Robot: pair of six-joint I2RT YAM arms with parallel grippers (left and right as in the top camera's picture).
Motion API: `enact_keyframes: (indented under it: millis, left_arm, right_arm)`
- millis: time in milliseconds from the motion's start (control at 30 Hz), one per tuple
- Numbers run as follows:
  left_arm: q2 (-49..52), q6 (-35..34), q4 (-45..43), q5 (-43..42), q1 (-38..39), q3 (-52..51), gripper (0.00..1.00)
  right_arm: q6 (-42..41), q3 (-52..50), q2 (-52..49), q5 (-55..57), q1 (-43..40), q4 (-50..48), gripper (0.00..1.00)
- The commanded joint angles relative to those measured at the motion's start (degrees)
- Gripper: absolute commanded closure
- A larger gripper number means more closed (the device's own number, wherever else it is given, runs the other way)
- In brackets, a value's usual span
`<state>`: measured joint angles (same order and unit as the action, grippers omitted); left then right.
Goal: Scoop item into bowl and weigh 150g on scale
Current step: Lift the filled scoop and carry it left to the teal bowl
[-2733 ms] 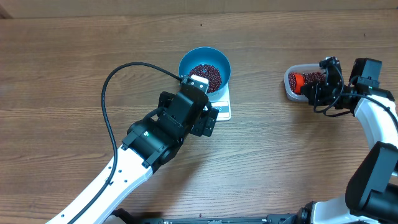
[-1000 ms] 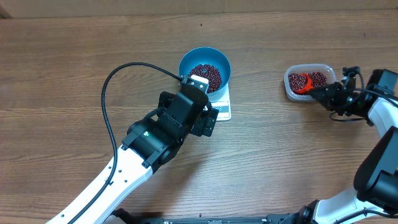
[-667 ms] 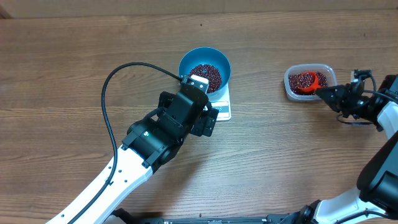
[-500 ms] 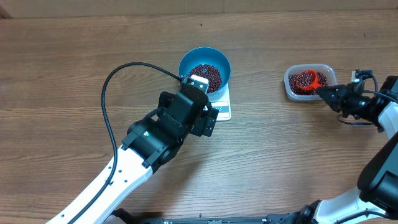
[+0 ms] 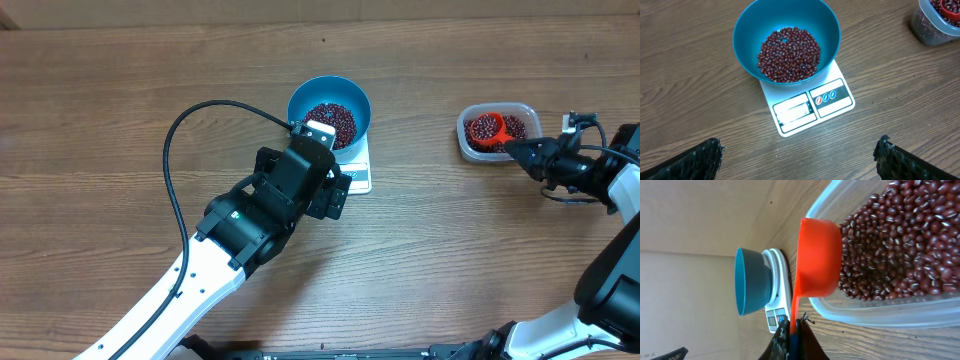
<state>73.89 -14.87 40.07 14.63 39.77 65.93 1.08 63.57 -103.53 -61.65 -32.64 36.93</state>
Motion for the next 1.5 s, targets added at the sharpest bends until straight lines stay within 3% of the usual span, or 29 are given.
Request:
enact_keyframes:
  millis: [0, 533, 1000, 1467]
  left_arm:
    - [-0.8, -0.4, -0.2, 0.8, 0.0, -0.2, 0.0]
    - [-0.8, -0.4, -0.2, 0.8, 0.0, -0.2, 0.01]
    - [-0.8, -0.4, -0.2, 0.8, 0.0, -0.2, 0.0]
    - [-0.8, -0.4, -0.2, 0.8, 0.0, -0.2, 0.0]
  right_arm:
    - [0.9, 0.1, -0.2, -3.0, -0.5, -0.2, 0.96]
    - [3.5, 0.1, -0.2, -15.2, 1.1, 0.1, 0.96]
    - [3.2, 0.1, -0.2, -16.0, 14.5, -2.1, 0.96]
    - [-15.1, 0.1, -0.2, -15.0, 25.9, -16.7, 0.96]
